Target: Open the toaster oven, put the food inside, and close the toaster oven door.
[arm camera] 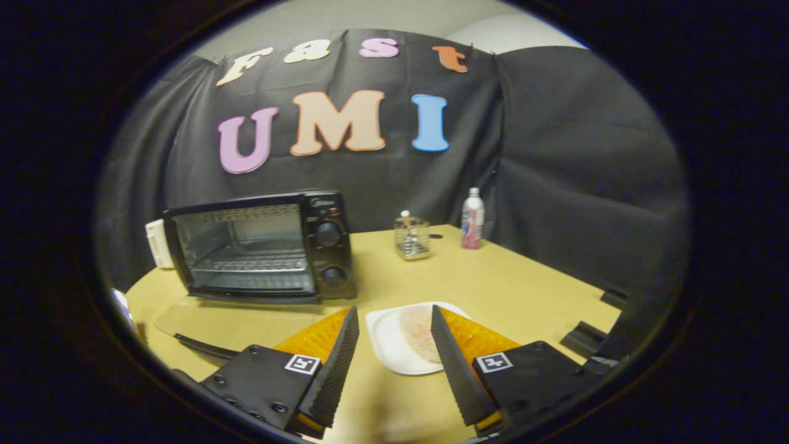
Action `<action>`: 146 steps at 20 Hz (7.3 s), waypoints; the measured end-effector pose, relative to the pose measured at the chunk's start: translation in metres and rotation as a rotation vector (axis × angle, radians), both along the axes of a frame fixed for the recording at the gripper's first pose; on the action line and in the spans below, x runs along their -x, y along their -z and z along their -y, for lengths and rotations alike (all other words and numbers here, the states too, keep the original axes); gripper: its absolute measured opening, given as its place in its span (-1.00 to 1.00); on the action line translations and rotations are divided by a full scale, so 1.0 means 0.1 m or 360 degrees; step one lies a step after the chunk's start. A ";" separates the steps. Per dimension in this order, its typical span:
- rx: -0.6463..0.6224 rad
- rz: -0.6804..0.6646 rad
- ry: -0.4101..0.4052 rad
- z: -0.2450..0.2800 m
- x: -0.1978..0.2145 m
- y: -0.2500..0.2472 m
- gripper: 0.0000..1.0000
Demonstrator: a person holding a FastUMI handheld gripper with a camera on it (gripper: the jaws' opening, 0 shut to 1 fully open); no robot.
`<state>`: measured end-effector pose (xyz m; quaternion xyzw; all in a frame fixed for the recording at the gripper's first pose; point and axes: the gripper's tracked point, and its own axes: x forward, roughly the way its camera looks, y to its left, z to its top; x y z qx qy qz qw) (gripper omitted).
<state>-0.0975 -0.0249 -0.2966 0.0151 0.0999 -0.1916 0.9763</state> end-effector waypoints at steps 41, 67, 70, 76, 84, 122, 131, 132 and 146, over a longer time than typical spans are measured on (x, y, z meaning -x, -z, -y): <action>-0.0154 -0.0200 0.0003 0.11 -0.11 0.55 -0.06; -0.0314 -0.0119 -0.0626 -2.12 -1.65 -0.22 -0.07; -0.0307 -0.0159 -0.0541 -2.08 -1.85 -0.08 -0.07; -0.0282 -0.0235 -0.0478 -2.05 -1.97 0.14 -0.07; -0.0294 -0.0293 -0.0529 -2.09 -1.97 0.27 0.39; -0.0232 -0.0203 -0.0554 -2.30 0.16 0.73 0.96; -0.0223 -0.0150 -0.0560 -2.29 0.14 0.55 0.96; -0.0214 -0.0128 -0.0562 -2.29 0.13 0.49 0.96; -0.0108 0.0229 -0.0578 -2.28 -0.28 -0.44 0.99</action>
